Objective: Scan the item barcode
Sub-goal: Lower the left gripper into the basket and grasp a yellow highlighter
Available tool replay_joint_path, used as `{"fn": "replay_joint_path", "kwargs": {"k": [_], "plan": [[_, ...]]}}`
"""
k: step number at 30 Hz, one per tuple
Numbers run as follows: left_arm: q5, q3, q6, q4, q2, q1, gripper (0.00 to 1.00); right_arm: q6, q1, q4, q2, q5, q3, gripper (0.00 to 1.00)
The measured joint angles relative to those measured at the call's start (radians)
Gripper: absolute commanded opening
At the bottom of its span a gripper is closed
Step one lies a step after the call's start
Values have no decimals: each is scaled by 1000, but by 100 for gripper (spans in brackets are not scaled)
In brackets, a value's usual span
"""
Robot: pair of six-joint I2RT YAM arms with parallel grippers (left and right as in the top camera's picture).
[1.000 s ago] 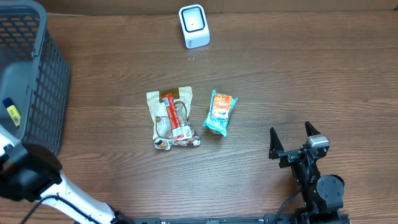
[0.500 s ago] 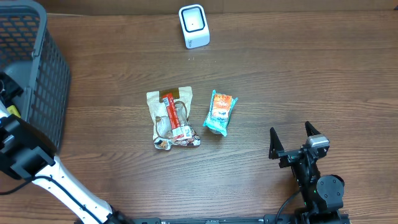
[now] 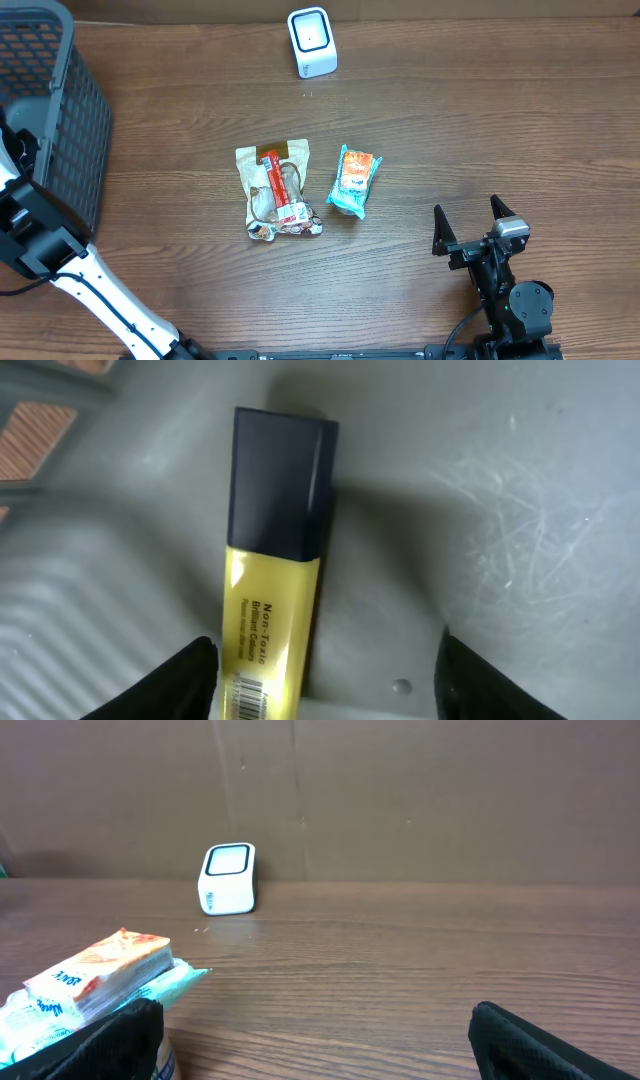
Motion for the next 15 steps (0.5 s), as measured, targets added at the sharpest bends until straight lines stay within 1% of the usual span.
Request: {"fn": "replay_joint_path", "kwargs": {"k": [2,4,6,9,11,15], "plan": [[6,0,0,0,0,0,52,0,0,0,0,0,0,100],[24,0,2,-1,0,0,48,0,0,0,0,0,0,100],[35,0,5,-2,0,0,41,0,0,0,0,0,0,100],[43,0,7,-6,1,0,40,0,0,0,0,0,0,100],[46,0,6,-9,1,0,33,0,0,0,0,0,0,100],[49,0,7,-22,2,0,26,0,0,0,0,0,0,100]]}}
